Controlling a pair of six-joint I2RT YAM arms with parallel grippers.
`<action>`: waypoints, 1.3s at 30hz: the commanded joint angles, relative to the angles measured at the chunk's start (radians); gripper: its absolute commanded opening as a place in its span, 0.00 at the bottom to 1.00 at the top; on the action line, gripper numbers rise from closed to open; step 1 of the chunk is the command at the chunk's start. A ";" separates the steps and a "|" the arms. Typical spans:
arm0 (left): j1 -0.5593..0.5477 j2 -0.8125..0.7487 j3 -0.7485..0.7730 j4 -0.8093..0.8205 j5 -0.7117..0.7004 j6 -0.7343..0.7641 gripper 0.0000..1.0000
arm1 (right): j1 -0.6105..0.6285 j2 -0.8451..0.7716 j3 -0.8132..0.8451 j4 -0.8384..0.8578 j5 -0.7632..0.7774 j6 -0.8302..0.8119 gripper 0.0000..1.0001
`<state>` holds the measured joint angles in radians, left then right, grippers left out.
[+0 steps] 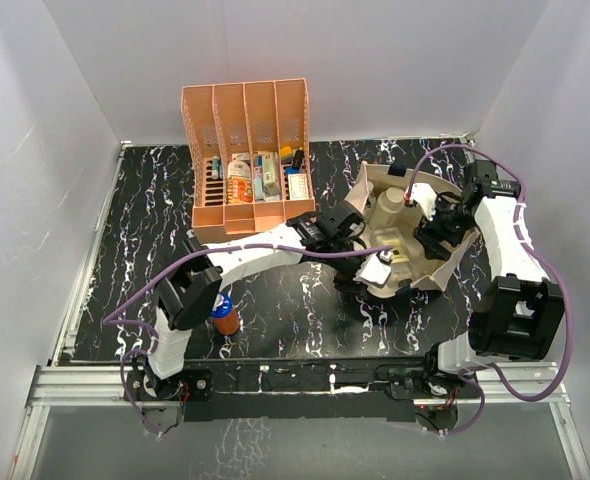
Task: Place the personal care products into the canvas bag
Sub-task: Adjust the care product in the canvas bag.
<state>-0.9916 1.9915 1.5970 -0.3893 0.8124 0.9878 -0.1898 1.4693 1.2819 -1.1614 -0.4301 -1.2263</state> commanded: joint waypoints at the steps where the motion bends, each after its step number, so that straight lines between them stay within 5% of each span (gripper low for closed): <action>1: -0.005 -0.005 0.027 0.006 0.058 0.015 0.47 | -0.005 0.005 0.008 0.027 0.007 0.011 0.10; 8: -0.006 -0.045 -0.007 0.012 0.039 0.011 0.31 | -0.010 0.036 0.082 -0.033 0.005 -0.001 0.25; 15: -0.006 -0.065 -0.010 0.005 0.024 0.014 0.00 | -0.010 -0.024 0.069 -0.036 0.010 -0.041 0.37; 24: -0.005 -0.058 0.001 0.006 0.030 0.017 0.00 | -0.010 -0.078 0.057 0.056 0.040 0.043 0.17; 39: -0.012 -0.043 0.025 0.012 0.046 0.001 0.00 | -0.012 -0.113 -0.091 0.150 0.086 0.049 0.26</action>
<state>-0.9977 1.9900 1.5894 -0.3740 0.8005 0.9916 -0.1898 1.3872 1.2037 -1.0748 -0.3912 -1.1496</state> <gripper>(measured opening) 0.012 0.764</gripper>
